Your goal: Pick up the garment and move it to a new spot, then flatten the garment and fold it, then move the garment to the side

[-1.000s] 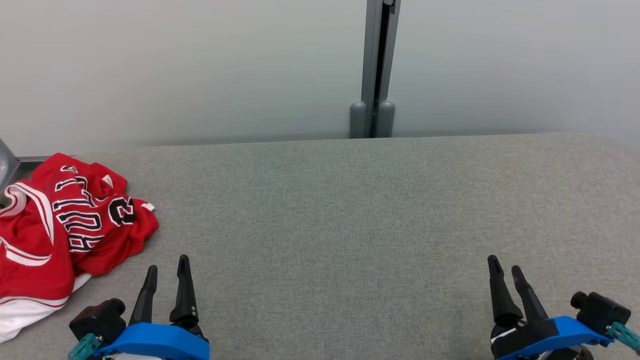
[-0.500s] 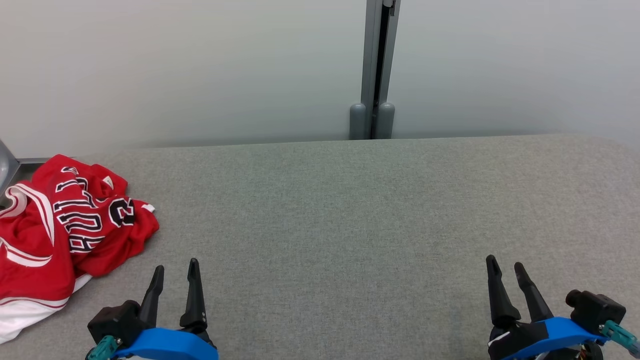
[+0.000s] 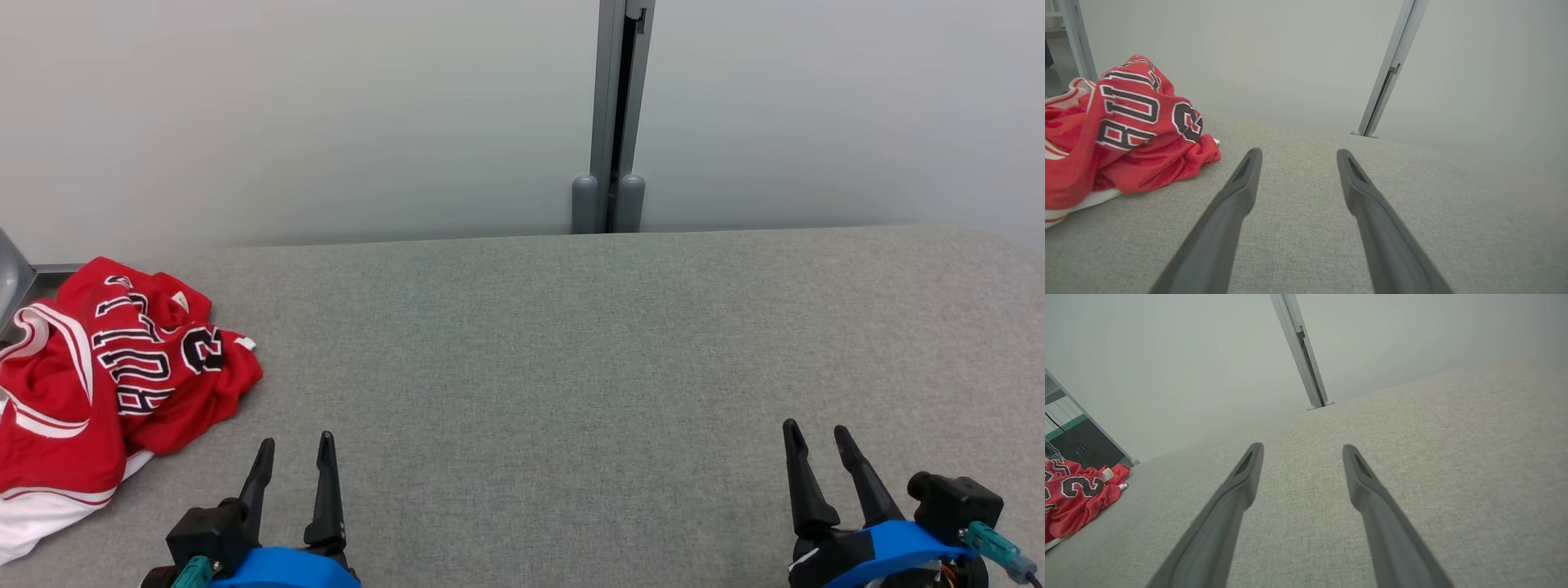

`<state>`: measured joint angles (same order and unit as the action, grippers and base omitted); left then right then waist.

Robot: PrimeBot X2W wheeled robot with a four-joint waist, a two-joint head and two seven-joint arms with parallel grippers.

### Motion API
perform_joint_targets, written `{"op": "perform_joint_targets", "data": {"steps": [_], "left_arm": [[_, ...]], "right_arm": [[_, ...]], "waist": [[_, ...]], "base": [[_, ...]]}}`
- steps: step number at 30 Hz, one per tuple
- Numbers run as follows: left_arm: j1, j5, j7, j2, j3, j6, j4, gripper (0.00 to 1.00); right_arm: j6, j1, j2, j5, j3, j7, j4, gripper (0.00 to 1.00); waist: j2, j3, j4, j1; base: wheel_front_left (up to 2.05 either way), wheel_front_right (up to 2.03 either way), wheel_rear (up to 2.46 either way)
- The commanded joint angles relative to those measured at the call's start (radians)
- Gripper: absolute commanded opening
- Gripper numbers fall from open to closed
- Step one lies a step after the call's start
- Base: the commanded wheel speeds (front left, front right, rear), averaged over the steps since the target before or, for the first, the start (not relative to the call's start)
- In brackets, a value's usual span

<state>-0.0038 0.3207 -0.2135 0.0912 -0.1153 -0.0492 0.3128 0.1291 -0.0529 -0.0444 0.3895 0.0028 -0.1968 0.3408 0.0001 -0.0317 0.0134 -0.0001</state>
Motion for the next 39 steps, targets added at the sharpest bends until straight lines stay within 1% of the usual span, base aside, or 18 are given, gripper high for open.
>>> {"op": "perform_joint_targets", "data": {"steps": [1, 14, 24, 39], "left_arm": [[0.002, -0.019, -0.009, 0.005, -0.006, 0.004, -0.001, 1.0], [0.019, -0.103, -0.036, 0.006, -0.015, 0.005, 0.018, 1.0], [0.011, -0.13, -0.053, 0.002, -0.014, 0.0, 0.049, 1.0], [0.0, -0.114, -0.053, 0.005, -0.011, 0.004, 0.057, 1.0]], "right_arm": [[0.002, 0.004, -0.008, -0.018, 0.002, -0.008, -0.004, 1.0], [0.003, 0.02, -0.009, -0.101, 0.007, -0.02, 0.003, 1.0], [0.003, 0.016, -0.009, -0.149, 0.012, -0.033, 0.022, 1.0], [0.003, 0.004, -0.009, -0.137, 0.011, -0.039, 0.04, 1.0]], "waist": [[-0.0001, -0.001, 0.0, 0.0001], [-0.0001, -0.014, 0.002, 0.0001], [-0.0001, -0.014, 0.005, 0.0001], [-0.0001, -0.007, 0.006, 0.0001]], "base": [[0.0, 0.0, 0.0], [0.0, 0.0, 0.0], [0.0, 0.0, 0.0], [0.0, 0.0, 0.0]]}}
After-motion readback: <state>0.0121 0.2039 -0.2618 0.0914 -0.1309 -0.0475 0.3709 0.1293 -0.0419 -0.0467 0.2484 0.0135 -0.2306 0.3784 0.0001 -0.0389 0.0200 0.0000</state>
